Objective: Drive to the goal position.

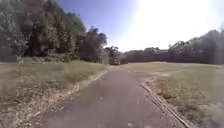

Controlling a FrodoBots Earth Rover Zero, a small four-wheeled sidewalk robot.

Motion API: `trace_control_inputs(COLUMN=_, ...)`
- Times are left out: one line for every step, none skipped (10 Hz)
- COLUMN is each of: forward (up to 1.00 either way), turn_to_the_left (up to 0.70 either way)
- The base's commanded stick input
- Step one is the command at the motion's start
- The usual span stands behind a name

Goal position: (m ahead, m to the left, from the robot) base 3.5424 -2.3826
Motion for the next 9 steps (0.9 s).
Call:
trace_control_inputs(forward=0.5, turn_to_the_left=0.0)
trace_control_inputs(forward=0.5, turn_to_the_left=0.0)
trace_control_inputs(forward=0.5, turn_to_the_left=0.0)
trace_control_inputs(forward=0.5, turn_to_the_left=0.0)
trace_control_inputs(forward=0.5, turn_to_the_left=0.0)
trace_control_inputs(forward=0.5, turn_to_the_left=0.0)
trace_control_inputs(forward=0.5, turn_to_the_left=0.0)
trace_control_inputs(forward=0.5, turn_to_the_left=0.0)
trace_control_inputs(forward=0.5, turn_to_the_left=0.0)
